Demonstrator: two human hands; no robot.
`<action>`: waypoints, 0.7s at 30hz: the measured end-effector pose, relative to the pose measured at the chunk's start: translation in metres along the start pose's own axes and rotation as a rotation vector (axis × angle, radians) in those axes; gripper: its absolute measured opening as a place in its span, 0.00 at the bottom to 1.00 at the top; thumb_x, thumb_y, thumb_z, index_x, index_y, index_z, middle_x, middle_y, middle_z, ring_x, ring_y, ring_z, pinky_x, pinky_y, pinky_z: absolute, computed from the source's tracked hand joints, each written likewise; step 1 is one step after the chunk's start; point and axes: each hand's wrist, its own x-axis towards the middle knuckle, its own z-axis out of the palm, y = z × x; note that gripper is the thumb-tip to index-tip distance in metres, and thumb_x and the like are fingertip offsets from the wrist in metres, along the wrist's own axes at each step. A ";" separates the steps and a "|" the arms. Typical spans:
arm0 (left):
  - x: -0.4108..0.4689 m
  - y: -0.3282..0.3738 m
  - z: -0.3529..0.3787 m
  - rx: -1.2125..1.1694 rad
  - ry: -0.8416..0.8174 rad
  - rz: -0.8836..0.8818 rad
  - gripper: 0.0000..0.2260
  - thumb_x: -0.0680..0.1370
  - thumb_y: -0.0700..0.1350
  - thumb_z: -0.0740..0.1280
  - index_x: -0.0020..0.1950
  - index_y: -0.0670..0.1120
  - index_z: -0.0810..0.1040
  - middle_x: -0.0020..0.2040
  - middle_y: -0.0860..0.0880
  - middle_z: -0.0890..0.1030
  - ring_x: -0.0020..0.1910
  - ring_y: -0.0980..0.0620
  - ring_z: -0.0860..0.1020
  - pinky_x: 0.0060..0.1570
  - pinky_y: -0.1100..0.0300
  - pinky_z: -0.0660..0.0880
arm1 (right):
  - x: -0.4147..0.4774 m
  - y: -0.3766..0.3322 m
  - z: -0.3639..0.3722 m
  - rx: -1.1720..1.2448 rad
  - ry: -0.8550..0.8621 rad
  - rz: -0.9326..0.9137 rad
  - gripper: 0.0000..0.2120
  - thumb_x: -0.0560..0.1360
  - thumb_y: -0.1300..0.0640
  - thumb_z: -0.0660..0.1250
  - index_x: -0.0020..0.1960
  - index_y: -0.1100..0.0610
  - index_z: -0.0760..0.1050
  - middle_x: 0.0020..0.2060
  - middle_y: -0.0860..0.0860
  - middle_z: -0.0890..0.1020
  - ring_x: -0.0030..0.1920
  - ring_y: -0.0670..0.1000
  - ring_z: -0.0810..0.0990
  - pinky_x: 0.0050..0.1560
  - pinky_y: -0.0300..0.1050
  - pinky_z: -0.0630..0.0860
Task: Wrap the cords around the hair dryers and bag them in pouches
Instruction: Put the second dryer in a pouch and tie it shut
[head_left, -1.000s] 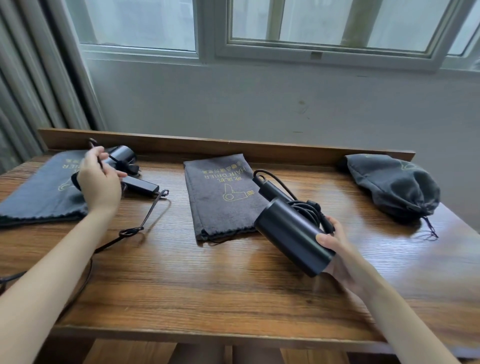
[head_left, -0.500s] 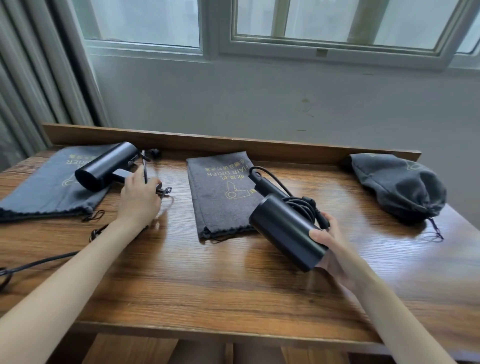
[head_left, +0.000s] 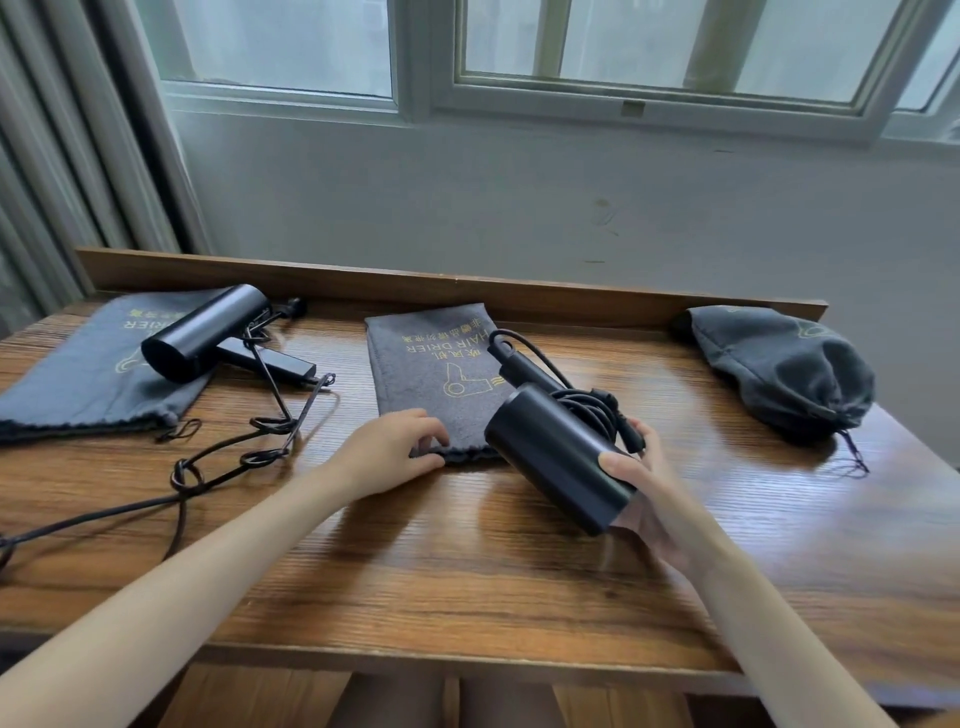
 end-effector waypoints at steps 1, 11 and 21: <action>0.002 0.002 -0.001 -0.066 -0.014 -0.041 0.06 0.73 0.45 0.71 0.48 0.47 0.78 0.36 0.54 0.72 0.33 0.60 0.69 0.39 0.61 0.70 | 0.000 0.000 0.001 0.005 0.003 -0.003 0.47 0.56 0.51 0.77 0.69 0.43 0.57 0.62 0.58 0.72 0.52 0.56 0.81 0.37 0.49 0.79; 0.035 0.036 -0.004 -0.596 0.247 -0.463 0.06 0.78 0.43 0.61 0.42 0.44 0.69 0.37 0.47 0.73 0.34 0.49 0.71 0.33 0.58 0.69 | -0.017 -0.008 -0.002 -0.039 -0.043 -0.029 0.52 0.50 0.49 0.79 0.69 0.44 0.58 0.61 0.56 0.74 0.50 0.52 0.81 0.36 0.46 0.79; 0.043 0.054 -0.009 -0.538 0.538 -0.307 0.06 0.78 0.42 0.64 0.44 0.44 0.67 0.36 0.52 0.72 0.34 0.55 0.71 0.34 0.65 0.68 | -0.041 -0.008 -0.022 0.059 -0.143 0.036 0.51 0.45 0.45 0.83 0.64 0.44 0.65 0.56 0.52 0.80 0.50 0.55 0.83 0.39 0.47 0.80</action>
